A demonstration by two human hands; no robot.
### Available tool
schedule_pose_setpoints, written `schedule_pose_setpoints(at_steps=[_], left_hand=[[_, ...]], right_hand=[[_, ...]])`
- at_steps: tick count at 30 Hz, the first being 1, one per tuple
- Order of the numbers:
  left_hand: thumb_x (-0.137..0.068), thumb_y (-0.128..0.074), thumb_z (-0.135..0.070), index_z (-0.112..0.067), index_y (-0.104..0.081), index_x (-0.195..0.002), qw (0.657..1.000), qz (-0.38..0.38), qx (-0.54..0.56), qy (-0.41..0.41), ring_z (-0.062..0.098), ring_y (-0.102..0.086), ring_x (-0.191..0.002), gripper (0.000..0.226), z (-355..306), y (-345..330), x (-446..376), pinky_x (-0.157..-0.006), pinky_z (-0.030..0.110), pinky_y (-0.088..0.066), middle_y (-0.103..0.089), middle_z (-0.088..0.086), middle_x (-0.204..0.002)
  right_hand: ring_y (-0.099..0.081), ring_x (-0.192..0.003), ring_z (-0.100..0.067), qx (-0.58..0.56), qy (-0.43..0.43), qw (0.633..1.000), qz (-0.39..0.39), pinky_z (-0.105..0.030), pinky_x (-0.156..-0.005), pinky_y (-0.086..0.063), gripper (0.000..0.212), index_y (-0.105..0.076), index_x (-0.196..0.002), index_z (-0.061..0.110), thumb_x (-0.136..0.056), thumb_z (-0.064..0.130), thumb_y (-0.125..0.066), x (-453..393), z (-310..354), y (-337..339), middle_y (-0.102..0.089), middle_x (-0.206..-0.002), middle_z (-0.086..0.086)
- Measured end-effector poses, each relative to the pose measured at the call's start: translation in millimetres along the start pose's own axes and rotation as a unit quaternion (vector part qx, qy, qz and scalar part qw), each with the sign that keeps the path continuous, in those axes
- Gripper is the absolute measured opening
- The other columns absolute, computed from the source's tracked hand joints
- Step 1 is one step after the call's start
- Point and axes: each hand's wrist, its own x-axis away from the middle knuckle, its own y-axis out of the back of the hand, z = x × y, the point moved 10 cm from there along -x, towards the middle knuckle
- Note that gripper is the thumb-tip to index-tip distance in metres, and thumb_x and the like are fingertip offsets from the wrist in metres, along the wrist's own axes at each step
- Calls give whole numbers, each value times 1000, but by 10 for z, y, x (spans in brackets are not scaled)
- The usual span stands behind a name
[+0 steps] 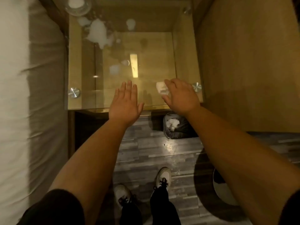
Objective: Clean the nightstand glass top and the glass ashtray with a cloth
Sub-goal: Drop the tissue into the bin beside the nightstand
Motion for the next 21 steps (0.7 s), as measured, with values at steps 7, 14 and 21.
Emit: schedule_pose_setpoints(at_steps=[7,14,21], left_hand=[[-95,-3,-58,-7,-3,-150,999,-28,-21,2,29,9,-145,75,23,-194,-20,-118,48,-2,3,17,-159],[-96,-6,-57,-6,-5,-150,999,-42,-24,-3,31,5,-146,74,-5,-171,-22,-118,47,-2,-2,18,-158],[-96,-5,-57,-7,-6,-150,998,-49,-34,-2,30,5,-146,73,-8,-150,-17,-118,47,-2,-3,17,-159]], right_hand=[[-53,-96,-31,9,11,998,-54,-39,-80,-39,34,-57,-122,15,-94,32,-47,-135,27,-22,-55,-109,-13],[-55,-92,-30,-36,0,997,-65,-37,-78,-42,30,-61,-117,10,-95,26,-49,-114,6,-26,-56,-108,-14],[-57,-85,-28,-94,-21,991,-89,-36,-73,-45,23,-65,-107,6,-94,22,-54,508,-131,-111,-60,-98,-15]])
